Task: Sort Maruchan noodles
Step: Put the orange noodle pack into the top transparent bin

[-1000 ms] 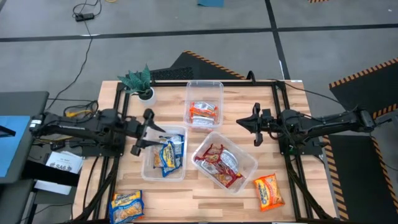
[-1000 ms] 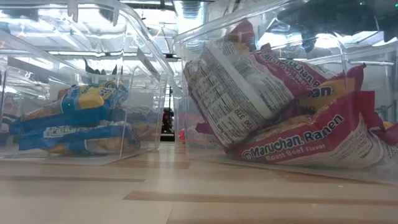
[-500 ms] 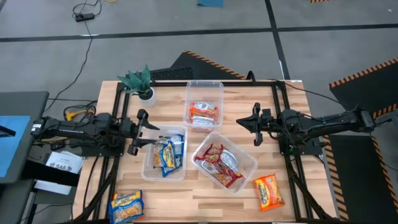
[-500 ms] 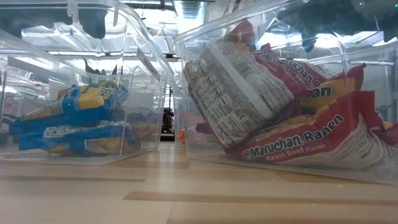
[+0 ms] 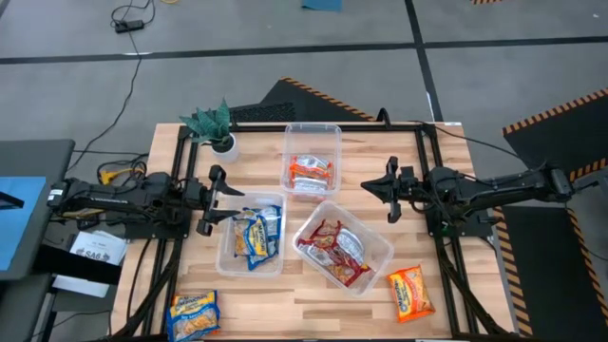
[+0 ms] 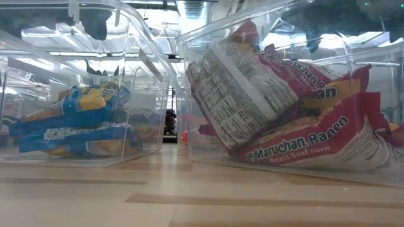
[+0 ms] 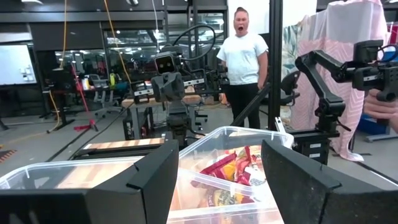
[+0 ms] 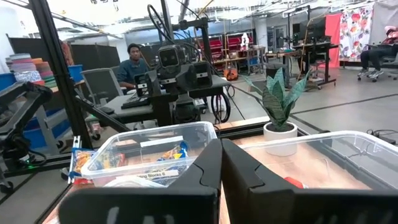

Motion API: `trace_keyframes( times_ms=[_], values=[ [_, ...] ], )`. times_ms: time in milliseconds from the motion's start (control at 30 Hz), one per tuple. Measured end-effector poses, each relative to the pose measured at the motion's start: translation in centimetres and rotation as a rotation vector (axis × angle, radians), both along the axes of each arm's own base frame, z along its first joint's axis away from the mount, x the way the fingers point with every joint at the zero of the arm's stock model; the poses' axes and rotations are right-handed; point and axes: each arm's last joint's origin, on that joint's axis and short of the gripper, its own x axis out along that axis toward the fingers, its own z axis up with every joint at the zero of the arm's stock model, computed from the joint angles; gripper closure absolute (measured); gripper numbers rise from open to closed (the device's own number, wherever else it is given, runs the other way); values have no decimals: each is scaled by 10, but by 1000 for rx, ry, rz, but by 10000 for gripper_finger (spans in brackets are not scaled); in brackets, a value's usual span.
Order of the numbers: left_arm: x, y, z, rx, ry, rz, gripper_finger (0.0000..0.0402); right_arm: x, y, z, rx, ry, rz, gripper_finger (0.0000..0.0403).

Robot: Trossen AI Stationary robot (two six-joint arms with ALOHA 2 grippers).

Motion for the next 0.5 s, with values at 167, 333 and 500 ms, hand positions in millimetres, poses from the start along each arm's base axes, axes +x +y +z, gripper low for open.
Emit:
trace_keyframes(
  times_ms=[167,333,500],
  values=[
    [0,0,0,0,0,0,182,0,0,0,0,0,0,375],
    [0,0,0,1,0,0,182,0,0,0,0,0,0,375],
    [0,0,0,10,0,3,182,0,0,0,0,1,0,375]
  ],
)
